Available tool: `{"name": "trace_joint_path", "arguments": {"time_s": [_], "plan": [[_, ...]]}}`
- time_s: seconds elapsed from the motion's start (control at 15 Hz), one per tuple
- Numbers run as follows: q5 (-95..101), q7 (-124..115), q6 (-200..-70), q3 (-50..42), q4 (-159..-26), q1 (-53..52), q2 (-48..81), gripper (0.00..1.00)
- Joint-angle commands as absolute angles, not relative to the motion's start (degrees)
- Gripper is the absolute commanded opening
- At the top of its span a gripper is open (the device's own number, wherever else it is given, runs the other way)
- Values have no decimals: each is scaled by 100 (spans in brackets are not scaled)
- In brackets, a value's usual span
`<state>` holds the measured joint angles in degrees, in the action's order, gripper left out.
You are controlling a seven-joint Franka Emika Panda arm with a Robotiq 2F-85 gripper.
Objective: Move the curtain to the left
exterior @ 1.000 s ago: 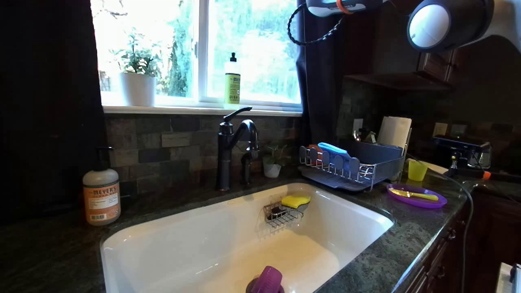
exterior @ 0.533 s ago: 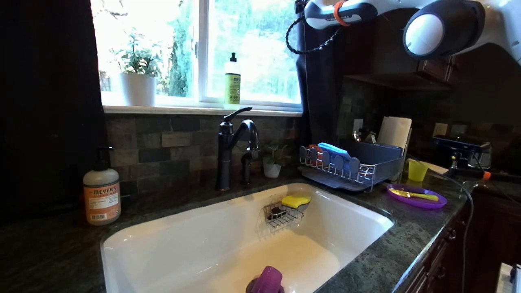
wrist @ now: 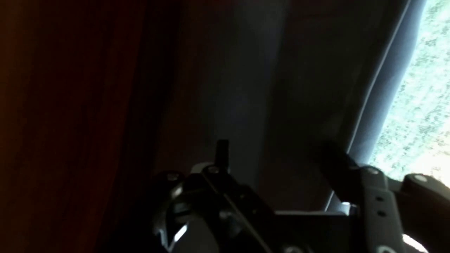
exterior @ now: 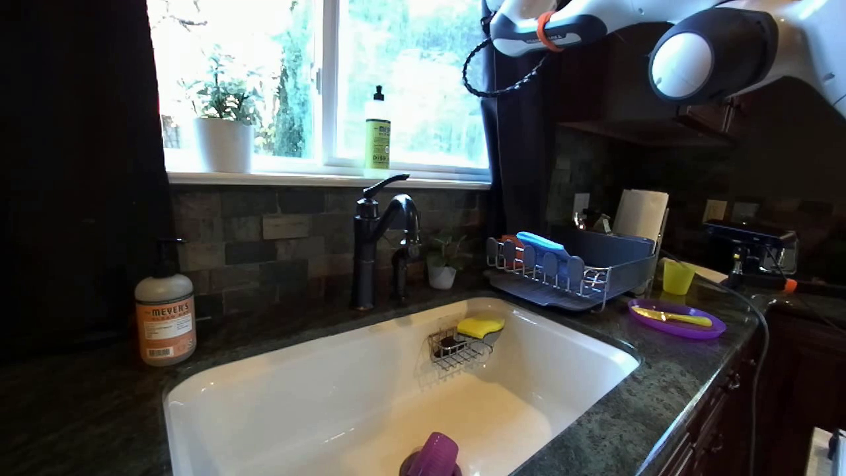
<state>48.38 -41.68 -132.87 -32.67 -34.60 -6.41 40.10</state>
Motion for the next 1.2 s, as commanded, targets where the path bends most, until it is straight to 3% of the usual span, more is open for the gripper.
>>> {"name": "trace_joint_path", "arguments": {"time_s": [0.0,0.07,0.13,0.47,0.53,0.6,0.73,0.93,1.0,1.13], "plan": [[4700,-4048,-13210,-3216,-3210,-463,4178,65],[4718,-4044,-13190,-3235,-3195,-436,4201,67],[4710,-4048,-13156,-3233,-3191,-417,4204,62],[4740,-4018,-13140,-3219,-3194,-419,4211,18],[4752,-3984,-13178,-3201,-3212,-464,4191,19],[4807,-3975,-13219,-3211,-3207,-545,4180,52],[4851,-3971,-13272,-3214,-3176,-677,4179,48],[4401,-4025,-13806,-2839,-3181,-556,4114,69],[4728,-4074,-13485,-3107,-3283,-729,4098,51],[4587,-4074,-13664,-2960,-3273,-690,4093,67]]}}
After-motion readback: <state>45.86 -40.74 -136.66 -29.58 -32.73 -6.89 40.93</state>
